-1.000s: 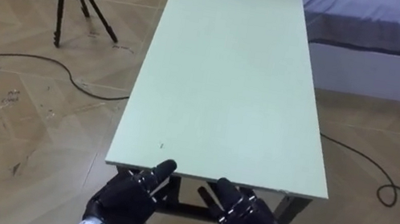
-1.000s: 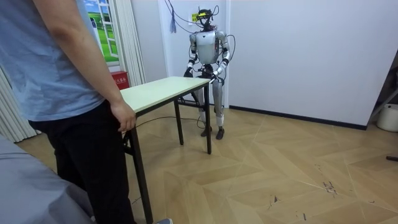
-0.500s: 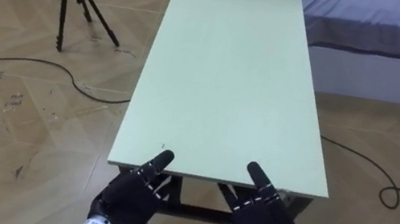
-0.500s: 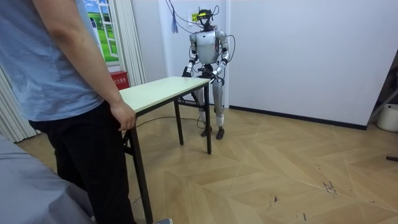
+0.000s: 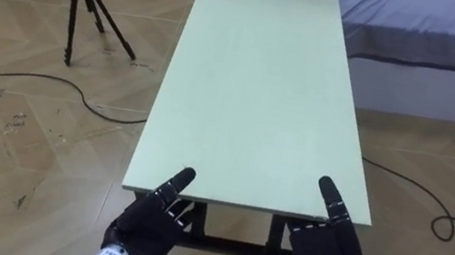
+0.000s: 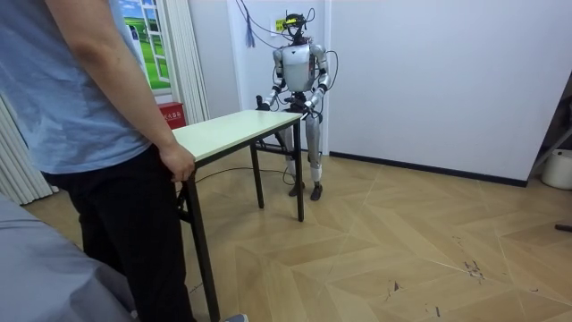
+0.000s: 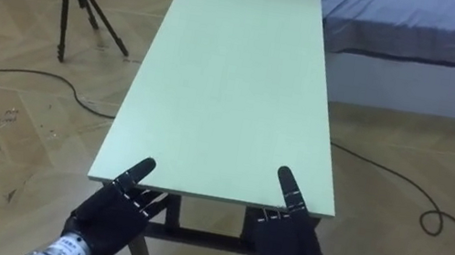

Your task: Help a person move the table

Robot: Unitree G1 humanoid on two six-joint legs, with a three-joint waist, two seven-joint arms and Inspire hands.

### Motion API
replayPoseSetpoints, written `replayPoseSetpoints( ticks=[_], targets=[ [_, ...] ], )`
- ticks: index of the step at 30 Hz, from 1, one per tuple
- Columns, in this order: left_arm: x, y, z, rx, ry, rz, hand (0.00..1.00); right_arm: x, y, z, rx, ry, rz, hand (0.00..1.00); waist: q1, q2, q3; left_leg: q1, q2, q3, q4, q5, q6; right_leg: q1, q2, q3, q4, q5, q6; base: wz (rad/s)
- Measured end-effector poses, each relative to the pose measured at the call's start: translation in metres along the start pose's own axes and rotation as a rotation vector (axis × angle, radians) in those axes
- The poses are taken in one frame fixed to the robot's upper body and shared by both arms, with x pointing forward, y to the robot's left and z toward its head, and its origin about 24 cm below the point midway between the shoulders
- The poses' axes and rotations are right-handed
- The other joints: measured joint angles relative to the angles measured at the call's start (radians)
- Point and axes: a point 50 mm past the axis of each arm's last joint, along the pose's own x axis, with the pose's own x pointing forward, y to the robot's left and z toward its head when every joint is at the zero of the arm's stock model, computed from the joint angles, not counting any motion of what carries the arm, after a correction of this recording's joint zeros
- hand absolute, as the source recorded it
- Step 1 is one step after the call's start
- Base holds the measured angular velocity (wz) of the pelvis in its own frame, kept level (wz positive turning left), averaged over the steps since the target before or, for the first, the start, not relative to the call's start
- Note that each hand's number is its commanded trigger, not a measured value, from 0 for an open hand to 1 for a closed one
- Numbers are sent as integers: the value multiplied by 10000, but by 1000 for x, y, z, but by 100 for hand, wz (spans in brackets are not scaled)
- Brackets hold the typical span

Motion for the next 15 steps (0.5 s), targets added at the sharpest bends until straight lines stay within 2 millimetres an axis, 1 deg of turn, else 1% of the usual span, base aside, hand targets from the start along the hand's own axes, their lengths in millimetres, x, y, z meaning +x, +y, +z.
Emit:
replayPoseSetpoints(
  ticks=[3, 7, 11, 12, 13, 14, 15],
  targets=[
    [0, 0, 0, -1, 38, 5, 0, 0, 0, 0, -1, -8, -110, 0, 0, 28, -6, 3, -2, 0, -2, 0, 0, 16, 5, 2, -85, 2, -1, 0],
    [0, 0, 0, 34, 75, 18, 0, 0, 0, 0, -7, -9, -344, 0, -5, 12, -6, 6, -7, -1, -3, 1, -1, 35, 8, -10, -103, 3, -3, 0],
    [0, 0, 0, 95, 108, 14, 0, 1, -1, 1, 12, -12, -582, 0, -26, -94, 6, 37, -14, -14, -3, 1, -1, 111, 5, -48, -123, 3, -3, 3],
    [0, 0, 0, 106, 104, -5, 41, 1, -1, 1, 29, -18, -601, 0, -28, -124, 18, 39, -16, -14, -2, 1, -1, 130, 3, -63, -130, 3, -3, 3],
    [0, -1, 0, 114, 101, -31, 69, 1, -1, 1, 31, -26, -617, 98, -25, -152, 31, 35, -25, -13, 3, 0, -1, 129, 0, -64, -138, 3, -2, 0],
    [0, -2, 0, 123, 98, -21, 97, 1, -1, 1, 31, -29, -616, 100, -30, -166, 39, 34, -27, -14, 6, 1, -1, 128, 0, -62, -141, 3, -2, 0],
    [0, -3, 0, 126, 89, -24, 100, 1, 0, 1, 32, -28, -607, 100, -28, -176, 42, 27, -29, -14, 16, 0, 0, 127, -1, -64, -141, 2, -2, 0]
  ],
)
